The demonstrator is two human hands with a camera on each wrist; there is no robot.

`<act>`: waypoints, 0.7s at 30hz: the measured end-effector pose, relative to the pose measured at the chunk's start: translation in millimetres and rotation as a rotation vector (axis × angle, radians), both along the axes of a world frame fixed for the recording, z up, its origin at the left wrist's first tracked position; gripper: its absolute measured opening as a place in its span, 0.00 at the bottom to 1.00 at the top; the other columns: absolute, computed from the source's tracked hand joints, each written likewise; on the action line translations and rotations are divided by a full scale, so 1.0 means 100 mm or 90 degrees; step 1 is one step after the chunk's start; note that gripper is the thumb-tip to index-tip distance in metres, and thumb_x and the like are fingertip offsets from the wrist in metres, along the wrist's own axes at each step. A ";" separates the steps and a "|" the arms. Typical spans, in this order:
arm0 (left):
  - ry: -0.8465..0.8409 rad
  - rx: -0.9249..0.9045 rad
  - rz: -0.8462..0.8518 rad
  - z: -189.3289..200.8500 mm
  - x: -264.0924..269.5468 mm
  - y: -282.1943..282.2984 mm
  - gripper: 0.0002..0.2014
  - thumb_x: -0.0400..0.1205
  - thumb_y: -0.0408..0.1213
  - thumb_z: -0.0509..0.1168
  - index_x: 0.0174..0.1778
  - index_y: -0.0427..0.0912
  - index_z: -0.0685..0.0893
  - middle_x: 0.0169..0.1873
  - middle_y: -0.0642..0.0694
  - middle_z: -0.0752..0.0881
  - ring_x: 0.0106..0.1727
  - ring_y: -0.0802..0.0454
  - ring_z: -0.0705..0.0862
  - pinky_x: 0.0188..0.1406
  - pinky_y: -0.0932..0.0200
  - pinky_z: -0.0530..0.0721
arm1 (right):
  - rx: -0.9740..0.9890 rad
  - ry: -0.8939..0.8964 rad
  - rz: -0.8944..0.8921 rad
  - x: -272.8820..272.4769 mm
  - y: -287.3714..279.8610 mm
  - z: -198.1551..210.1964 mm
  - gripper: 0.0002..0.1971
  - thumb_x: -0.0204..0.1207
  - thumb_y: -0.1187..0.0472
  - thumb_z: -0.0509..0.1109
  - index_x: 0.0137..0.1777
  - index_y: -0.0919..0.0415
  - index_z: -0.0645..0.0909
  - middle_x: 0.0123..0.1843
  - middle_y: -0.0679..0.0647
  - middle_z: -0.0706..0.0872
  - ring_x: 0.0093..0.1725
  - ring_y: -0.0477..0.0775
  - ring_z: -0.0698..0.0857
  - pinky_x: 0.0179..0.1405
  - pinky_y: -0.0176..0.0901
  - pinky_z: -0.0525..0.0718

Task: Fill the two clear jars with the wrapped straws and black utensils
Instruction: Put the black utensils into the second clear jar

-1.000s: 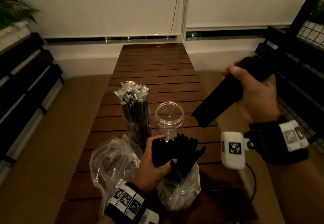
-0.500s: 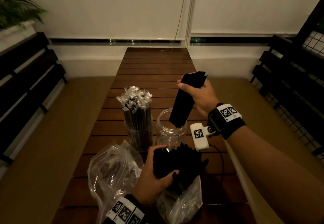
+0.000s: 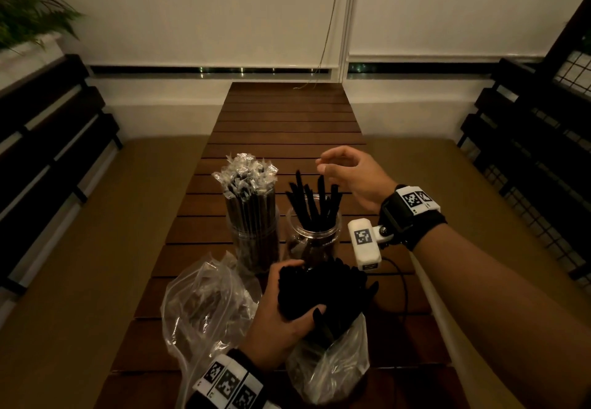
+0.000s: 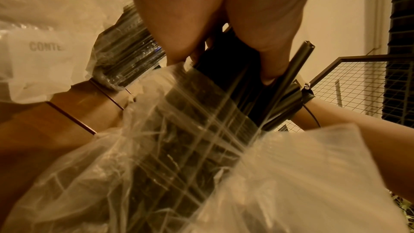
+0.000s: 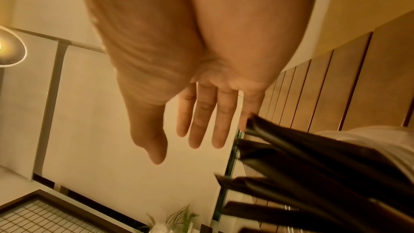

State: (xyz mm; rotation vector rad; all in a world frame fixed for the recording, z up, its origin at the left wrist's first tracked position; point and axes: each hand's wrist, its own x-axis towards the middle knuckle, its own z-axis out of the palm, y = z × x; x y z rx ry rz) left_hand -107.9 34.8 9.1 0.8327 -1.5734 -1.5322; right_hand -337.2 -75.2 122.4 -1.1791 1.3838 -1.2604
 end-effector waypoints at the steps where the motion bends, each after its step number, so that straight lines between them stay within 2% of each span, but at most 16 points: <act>1: -0.003 0.000 0.003 -0.01 0.00 0.00 0.32 0.68 0.42 0.79 0.66 0.61 0.73 0.53 0.56 0.84 0.58 0.51 0.87 0.55 0.51 0.89 | -0.004 0.005 -0.005 -0.01 0.01 0.01 0.11 0.74 0.66 0.79 0.52 0.53 0.85 0.54 0.50 0.92 0.59 0.50 0.89 0.62 0.49 0.85; 3: -0.008 0.002 0.006 0.00 0.00 0.00 0.33 0.68 0.43 0.79 0.66 0.61 0.72 0.54 0.55 0.84 0.58 0.50 0.87 0.55 0.50 0.90 | -0.015 0.021 -0.020 -0.04 0.03 0.05 0.09 0.74 0.65 0.78 0.51 0.52 0.85 0.55 0.51 0.92 0.62 0.53 0.88 0.67 0.53 0.84; 6: -0.025 -0.006 0.007 0.00 0.01 -0.01 0.33 0.68 0.44 0.78 0.66 0.60 0.71 0.52 0.59 0.84 0.57 0.53 0.87 0.54 0.49 0.90 | -0.035 0.011 -0.041 -0.09 0.11 0.16 0.06 0.77 0.65 0.75 0.50 0.54 0.85 0.60 0.60 0.89 0.63 0.59 0.87 0.69 0.55 0.83; 8: -0.032 -0.011 0.007 0.00 0.02 0.00 0.33 0.69 0.44 0.78 0.67 0.60 0.71 0.51 0.61 0.84 0.57 0.53 0.88 0.54 0.48 0.91 | -0.057 -0.003 -0.055 -0.14 0.21 0.27 0.04 0.80 0.66 0.72 0.51 0.56 0.84 0.56 0.57 0.90 0.59 0.56 0.88 0.66 0.52 0.85; 11: -0.031 -0.015 0.009 0.01 0.01 0.01 0.32 0.69 0.44 0.77 0.67 0.59 0.71 0.51 0.64 0.84 0.57 0.57 0.87 0.51 0.56 0.90 | -0.080 0.015 -0.097 -0.23 0.44 0.42 0.04 0.83 0.65 0.68 0.51 0.56 0.83 0.53 0.52 0.91 0.56 0.50 0.89 0.64 0.47 0.86; 14: -0.029 -0.014 0.012 0.03 0.00 0.02 0.32 0.70 0.42 0.77 0.67 0.57 0.71 0.51 0.65 0.84 0.56 0.60 0.87 0.50 0.58 0.89 | -0.084 0.071 -0.132 -0.28 0.83 0.35 0.05 0.84 0.59 0.67 0.53 0.56 0.84 0.54 0.51 0.91 0.58 0.51 0.90 0.68 0.51 0.85; 16: -0.034 -0.007 0.012 0.02 0.00 0.02 0.31 0.72 0.38 0.78 0.67 0.56 0.71 0.50 0.64 0.85 0.55 0.60 0.88 0.51 0.56 0.90 | -0.067 0.147 -0.106 -0.26 1.16 0.13 0.13 0.79 0.48 0.72 0.58 0.53 0.85 0.57 0.47 0.91 0.59 0.45 0.89 0.68 0.50 0.84; 18: -0.037 -0.002 0.011 0.02 -0.01 0.02 0.31 0.74 0.32 0.77 0.68 0.55 0.71 0.49 0.64 0.85 0.54 0.60 0.88 0.51 0.55 0.90 | -0.012 0.174 0.001 -0.19 1.50 -0.13 0.35 0.62 0.33 0.78 0.68 0.45 0.80 0.66 0.37 0.86 0.65 0.35 0.84 0.69 0.40 0.82; 19: -0.036 -0.004 0.010 0.01 -0.01 0.03 0.31 0.74 0.33 0.78 0.68 0.55 0.71 0.50 0.63 0.85 0.55 0.60 0.88 0.51 0.55 0.90 | 0.029 0.176 0.059 -0.15 1.62 -0.26 0.47 0.54 0.27 0.79 0.75 0.42 0.74 0.71 0.32 0.81 0.69 0.30 0.80 0.69 0.33 0.80; 20: -0.033 -0.005 0.009 0.01 -0.01 0.03 0.32 0.72 0.37 0.78 0.68 0.55 0.71 0.51 0.62 0.85 0.55 0.59 0.88 0.50 0.55 0.90 | 0.062 0.181 0.108 -0.10 1.72 -0.38 0.56 0.49 0.24 0.80 0.79 0.40 0.68 0.74 0.28 0.75 0.72 0.26 0.75 0.67 0.26 0.77; 21: -0.032 -0.003 0.010 0.00 0.00 0.03 0.33 0.71 0.41 0.78 0.68 0.56 0.71 0.52 0.61 0.85 0.56 0.58 0.88 0.50 0.55 0.91 | 0.082 0.193 0.143 -0.05 1.78 -0.49 0.59 0.48 0.25 0.80 0.82 0.38 0.63 0.76 0.25 0.71 0.73 0.22 0.71 0.65 0.20 0.74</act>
